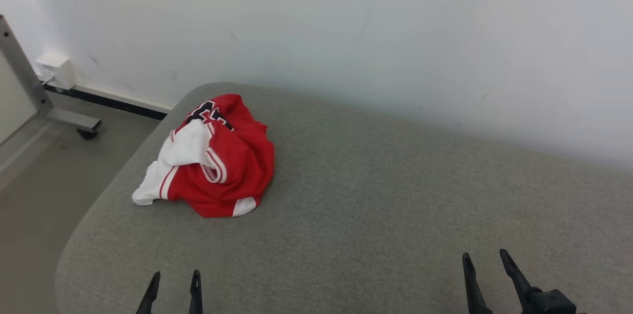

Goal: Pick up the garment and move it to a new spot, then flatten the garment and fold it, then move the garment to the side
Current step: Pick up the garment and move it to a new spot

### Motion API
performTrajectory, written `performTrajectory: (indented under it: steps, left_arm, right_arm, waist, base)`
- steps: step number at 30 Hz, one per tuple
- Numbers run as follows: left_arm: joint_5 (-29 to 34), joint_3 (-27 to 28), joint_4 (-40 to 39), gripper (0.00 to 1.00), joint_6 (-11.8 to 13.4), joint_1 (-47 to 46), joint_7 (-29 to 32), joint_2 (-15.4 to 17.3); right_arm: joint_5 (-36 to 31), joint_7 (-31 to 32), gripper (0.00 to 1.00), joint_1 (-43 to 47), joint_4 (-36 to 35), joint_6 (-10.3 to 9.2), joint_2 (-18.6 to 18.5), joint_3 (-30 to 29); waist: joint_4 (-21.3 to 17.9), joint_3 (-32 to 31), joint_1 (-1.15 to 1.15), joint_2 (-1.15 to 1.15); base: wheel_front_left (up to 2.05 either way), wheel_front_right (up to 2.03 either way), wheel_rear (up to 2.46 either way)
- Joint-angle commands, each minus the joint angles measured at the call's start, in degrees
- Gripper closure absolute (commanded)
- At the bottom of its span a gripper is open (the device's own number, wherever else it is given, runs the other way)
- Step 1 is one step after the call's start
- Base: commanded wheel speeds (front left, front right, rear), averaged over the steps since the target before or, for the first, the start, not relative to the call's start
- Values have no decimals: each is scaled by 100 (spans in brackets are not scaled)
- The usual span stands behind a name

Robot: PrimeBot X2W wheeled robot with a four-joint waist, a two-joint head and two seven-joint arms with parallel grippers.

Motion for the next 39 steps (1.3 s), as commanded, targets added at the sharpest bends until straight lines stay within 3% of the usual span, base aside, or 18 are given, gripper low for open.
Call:
performTrajectory:
  steps: [1, 10, 22, 29, 31, 39]
  left_arm:
    - [16, 33, -1, 0, 8, 38, -19, 24]
    - [-110, 339, -264, 0, 139, 141, -18, -12]
    - [-181, 442, -321, 0, 170, 87, -18, -55]
    - [-534, 464, 357, 0, -8, -453, 34, -43]
    - [-669, 541, 613, 0, -70, -796, 173, 60]
    - [-1671, 918, 1325, 0, -315, -2836, 1573, 728]
  right_arm:
    - [32, -3, 0, -7, -7, -12, -9, 14]
    - [-11, -4, 0, -434, 121, -12, -11, 425]
    - [-29, -4, 0, -554, 228, -12, -11, 445]
    - [2, -4, 0, -376, 73, -12, -11, 233]
    - [2, -4, 0, -357, 18, -12, -7, 273]
    - [-391, 2, 0, -748, -387, -12, -16, 489]
  waist:
    - [591, 15, 0, 0]
    - [860, 328, 0, 0]
    - [918, 413, 0, 0]
    - [902, 409, 0, 0]
    - [769, 473, 0, 0]
    - [-405, 1517, 0, 0]
  base:
    - [0, 0, 0]
    - [0, 0, 0]
    - [0, 0, 0]
    - [0, 0, 0]
    - [0, 0, 0]
    - [0, 0, 0]
